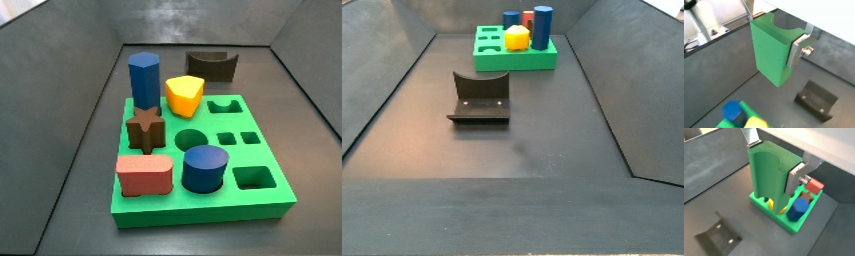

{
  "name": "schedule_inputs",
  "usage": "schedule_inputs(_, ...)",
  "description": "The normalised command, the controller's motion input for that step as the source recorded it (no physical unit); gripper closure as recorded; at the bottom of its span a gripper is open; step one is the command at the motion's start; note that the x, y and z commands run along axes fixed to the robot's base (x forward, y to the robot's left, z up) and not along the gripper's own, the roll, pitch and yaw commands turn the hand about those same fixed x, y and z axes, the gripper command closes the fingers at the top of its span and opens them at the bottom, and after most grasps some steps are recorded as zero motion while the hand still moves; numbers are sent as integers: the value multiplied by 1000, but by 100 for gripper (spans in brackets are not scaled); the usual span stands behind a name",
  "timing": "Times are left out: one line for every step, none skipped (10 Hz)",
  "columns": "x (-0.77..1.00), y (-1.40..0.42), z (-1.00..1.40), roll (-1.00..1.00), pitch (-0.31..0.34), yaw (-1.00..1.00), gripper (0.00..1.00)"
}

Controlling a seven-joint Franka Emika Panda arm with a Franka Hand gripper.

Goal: Pick up the arch object. Move up. Move to above the board. Insert the arch object.
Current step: Move to above the board, then insert the arch object.

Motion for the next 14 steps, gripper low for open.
schedule_inputs(-185, -1000, -69, -13, -50, 7, 100)
schedule_inputs(-187, -1000, -71, -14, -45, 7, 100)
schedule_inputs(-187, -1000, -72, -20, -31, 9, 100)
schedule_inputs(-131, -755, -59, -15, -14, 7, 100)
schedule_inputs(-67, -492, -45, -16, -6, 9, 100)
schedule_inputs(-38, -350, -34, -16, 5, 4, 100)
schedule_inputs(-34, -17, 0, 0, -10, 6, 100)
schedule_inputs(0, 0, -3, 0, -14, 0, 100)
schedule_inputs(169, 71, -26, 1, 0, 3, 100)
schedule_inputs(1000, -43, -6, 40, 53, 49, 100)
schedule_inputs(1000, -154, 0, 0, 0, 0, 100)
schedule_inputs(1000, -169, -60, 0, 0, 0, 100)
schedule_inputs(1000, -203, -123, 0, 0, 0, 100)
schedule_inputs(1000, -306, -357, 0, 0, 0, 100)
